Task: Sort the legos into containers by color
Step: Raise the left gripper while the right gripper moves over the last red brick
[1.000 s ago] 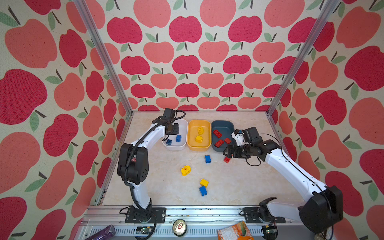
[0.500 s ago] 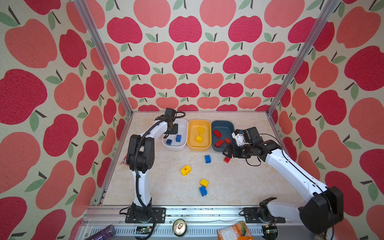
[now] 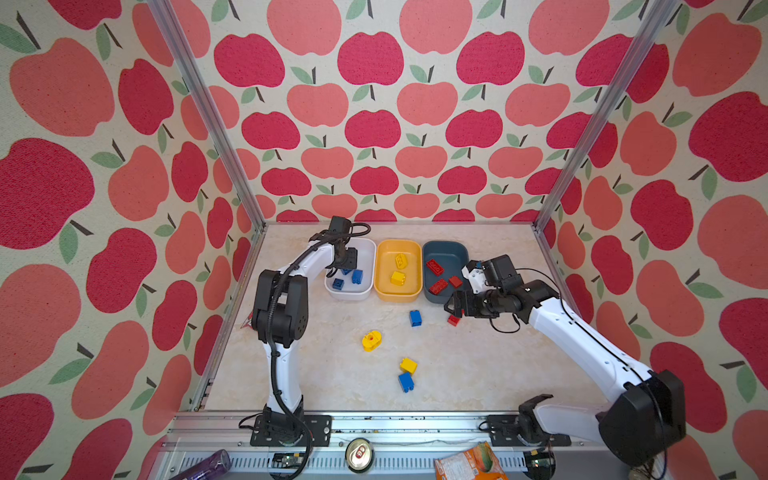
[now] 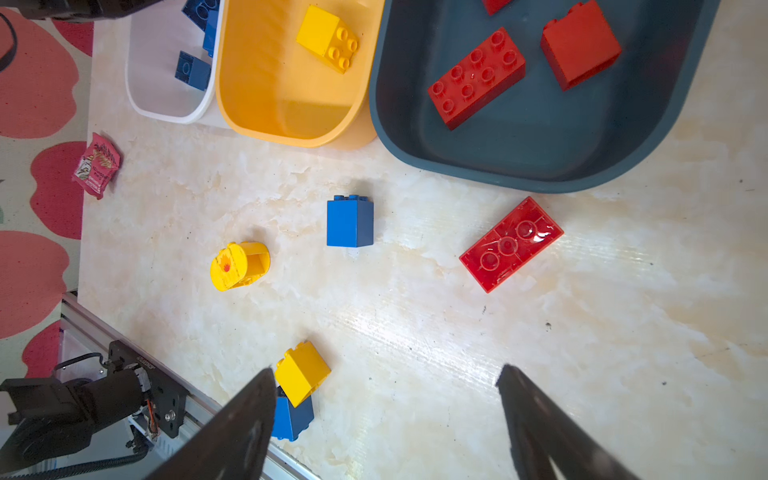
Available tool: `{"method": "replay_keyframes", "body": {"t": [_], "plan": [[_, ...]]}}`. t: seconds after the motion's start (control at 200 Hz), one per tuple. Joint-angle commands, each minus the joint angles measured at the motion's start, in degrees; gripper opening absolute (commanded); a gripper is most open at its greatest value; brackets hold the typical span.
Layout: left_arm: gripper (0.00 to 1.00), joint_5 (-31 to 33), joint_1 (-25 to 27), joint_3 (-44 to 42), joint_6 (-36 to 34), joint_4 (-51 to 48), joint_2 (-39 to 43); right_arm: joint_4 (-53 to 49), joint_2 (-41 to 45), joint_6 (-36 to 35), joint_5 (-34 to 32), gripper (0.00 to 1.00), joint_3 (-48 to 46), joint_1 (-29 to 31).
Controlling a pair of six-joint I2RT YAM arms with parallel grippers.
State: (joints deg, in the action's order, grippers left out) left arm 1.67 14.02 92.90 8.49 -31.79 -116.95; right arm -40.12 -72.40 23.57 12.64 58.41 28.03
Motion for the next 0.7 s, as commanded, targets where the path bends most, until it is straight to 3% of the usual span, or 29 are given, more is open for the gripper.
{"method": "replay_keyframes", "body": {"t": [0.0, 0.69], "plan": [[0.68, -1.7, 0.4, -1.8, 2.3, 0.6, 4.1, 0.3, -0.7, 1.9, -1.8, 0.87, -1.3, 0.4], [0.87, -9.3, 1.2, -25.5, 13.2, 12.6, 27.1, 4.0, -7.2, 12.9, -19.7, 0.85, -5.5, 5.3]]}}
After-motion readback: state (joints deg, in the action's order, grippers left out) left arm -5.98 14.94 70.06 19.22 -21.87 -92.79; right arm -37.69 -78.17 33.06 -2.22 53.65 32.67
